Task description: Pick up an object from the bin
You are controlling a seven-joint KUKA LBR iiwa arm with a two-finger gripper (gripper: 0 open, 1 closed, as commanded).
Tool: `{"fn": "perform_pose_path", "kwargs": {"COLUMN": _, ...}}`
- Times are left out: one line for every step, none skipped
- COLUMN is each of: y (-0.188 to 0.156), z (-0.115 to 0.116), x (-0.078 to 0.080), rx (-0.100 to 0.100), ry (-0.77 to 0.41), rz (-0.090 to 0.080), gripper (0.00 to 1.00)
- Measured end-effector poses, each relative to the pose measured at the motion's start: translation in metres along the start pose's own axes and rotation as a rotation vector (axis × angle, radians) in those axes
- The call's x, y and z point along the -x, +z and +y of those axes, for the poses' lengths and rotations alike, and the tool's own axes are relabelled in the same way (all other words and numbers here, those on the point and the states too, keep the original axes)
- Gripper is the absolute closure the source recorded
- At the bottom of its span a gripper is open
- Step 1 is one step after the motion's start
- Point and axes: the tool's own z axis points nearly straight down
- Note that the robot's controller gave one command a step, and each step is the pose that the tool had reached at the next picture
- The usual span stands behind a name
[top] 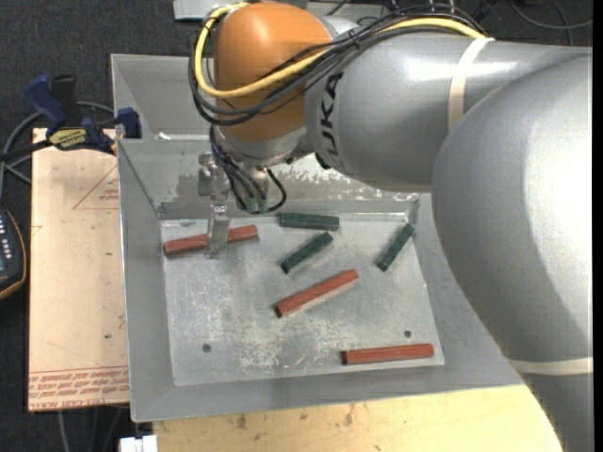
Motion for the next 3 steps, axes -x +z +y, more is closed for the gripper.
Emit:
{"fn": "perform_pose_path", "kwargs": {"y": 0.134, "z": 0.015, "x": 0.005, "rx": -0.002, "ry": 0.028, "rz": 0.006, "gripper": 0.0}}
{"fn": "perform_pose_path", "kwargs": {"y": 0.128, "z": 0.015, "x": 0.007, "rx": 0.001, "ry": 0.03, "rz": 0.0, "gripper": 1.0}}
{"fn": "perform_pose_path", "kwargs": {"y": -0.012, "z": -0.009, "x": 0.016, "rx": 0.003, "ry": 0.047, "rz": -0.011, "gripper": 1.0}}
